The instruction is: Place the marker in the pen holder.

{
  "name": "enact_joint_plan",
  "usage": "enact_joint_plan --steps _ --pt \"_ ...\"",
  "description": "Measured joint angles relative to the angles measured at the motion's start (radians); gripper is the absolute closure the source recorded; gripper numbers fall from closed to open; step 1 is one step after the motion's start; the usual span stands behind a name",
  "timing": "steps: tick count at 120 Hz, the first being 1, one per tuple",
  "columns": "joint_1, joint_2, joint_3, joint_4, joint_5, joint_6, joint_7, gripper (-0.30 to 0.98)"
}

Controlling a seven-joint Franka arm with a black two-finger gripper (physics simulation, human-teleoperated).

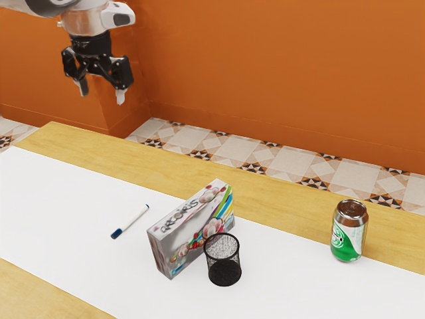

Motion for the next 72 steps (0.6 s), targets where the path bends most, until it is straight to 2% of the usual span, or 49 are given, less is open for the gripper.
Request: enact_joint_plan --steps 7,13,36,44,57,72 --pt "0.220 -0.011 -0.002 -0.018 -0.006 0.012 -0.003 0.00" --pt "0.302 -0.023 -0.002 -0.039 -0.009 0.019 -0.004 0.00" --pt "0.152 -0.032 0.003 -0.051 -0.012 0.033 -0.010 0.00" --pt "0.168 -0.032 0.008 -0.084 -0.009 0.035 -0.011 0.00" --pt "0.213 -0.027 0.015 -0.232 -0.007 0.052 -0.013 0.00" --pt "0.213 -0.024 0.020 -0.392 0.001 0.115 -0.014 0.00"
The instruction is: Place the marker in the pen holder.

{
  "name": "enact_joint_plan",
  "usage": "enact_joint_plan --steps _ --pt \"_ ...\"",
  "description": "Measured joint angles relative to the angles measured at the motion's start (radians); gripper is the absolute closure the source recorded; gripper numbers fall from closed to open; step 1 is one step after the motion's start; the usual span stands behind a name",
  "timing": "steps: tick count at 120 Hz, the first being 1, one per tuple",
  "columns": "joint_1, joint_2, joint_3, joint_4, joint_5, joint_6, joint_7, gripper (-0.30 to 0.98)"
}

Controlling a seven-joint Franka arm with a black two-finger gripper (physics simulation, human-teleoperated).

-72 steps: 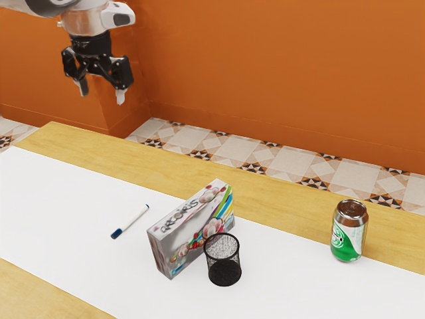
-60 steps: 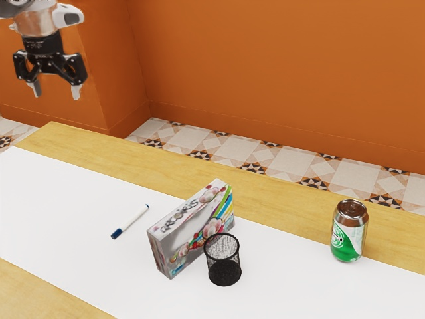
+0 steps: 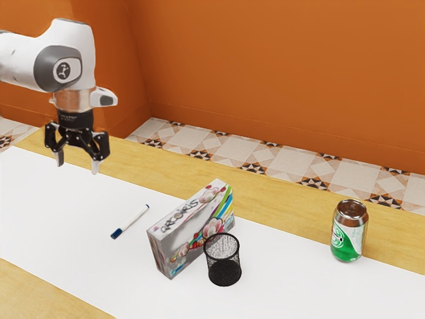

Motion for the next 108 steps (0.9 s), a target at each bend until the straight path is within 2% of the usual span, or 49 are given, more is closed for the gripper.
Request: enact_joint_plan --steps 15,30,62,108 --pt "0.004 0.013 0.003 -0.119 0.005 0.093 0.003 0.00" --pt "0.039 0.099 0.003 -0.139 0.003 0.187 0.018 0.00" --pt "0.064 0.291 0.003 -0.109 -0.036 0.345 0.077 0.00" --pt "0.065 0.444 0.001 -0.014 -0.077 0.437 0.168 0.00"
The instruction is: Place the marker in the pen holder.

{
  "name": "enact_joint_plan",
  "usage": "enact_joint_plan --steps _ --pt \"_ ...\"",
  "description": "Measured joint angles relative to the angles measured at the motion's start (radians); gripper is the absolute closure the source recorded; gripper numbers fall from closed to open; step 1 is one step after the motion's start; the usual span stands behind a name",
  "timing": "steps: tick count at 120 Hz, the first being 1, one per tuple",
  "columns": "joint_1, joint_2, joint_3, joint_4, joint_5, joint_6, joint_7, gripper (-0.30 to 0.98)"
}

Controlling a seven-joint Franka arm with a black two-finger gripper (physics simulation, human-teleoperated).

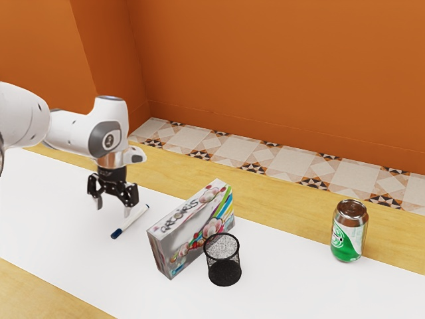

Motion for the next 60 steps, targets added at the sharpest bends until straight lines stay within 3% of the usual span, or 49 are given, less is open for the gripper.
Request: enact_joint_plan --steps 60 --pt "0.000 0.115 -0.025 0.107 -0.028 0.015 0.076 0.00"
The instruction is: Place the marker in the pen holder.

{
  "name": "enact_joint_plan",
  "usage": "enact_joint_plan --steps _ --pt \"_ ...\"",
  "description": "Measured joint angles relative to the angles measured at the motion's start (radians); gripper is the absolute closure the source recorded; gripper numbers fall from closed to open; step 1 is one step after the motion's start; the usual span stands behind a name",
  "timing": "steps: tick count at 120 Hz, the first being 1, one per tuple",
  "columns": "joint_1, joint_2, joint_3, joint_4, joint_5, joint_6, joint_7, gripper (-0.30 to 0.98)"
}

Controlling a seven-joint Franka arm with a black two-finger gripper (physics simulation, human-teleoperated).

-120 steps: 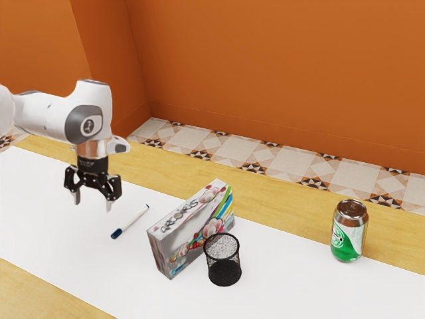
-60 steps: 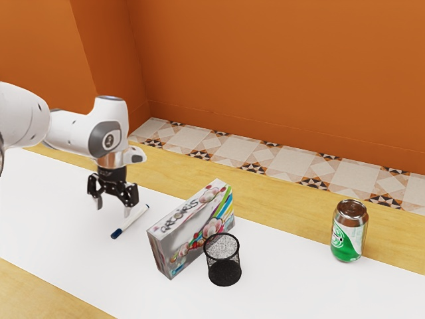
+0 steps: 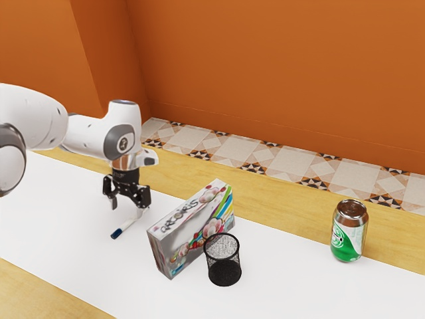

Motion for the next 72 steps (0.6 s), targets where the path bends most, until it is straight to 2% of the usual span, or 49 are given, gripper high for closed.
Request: enact_joint_plan --steps 39,72 --pt "0.001 0.056 -0.003 0.054 -0.048 -0.005 0.050 0.01" --pt "0.001 0.052 -0.002 0.054 -0.053 -0.007 0.077 0.44"
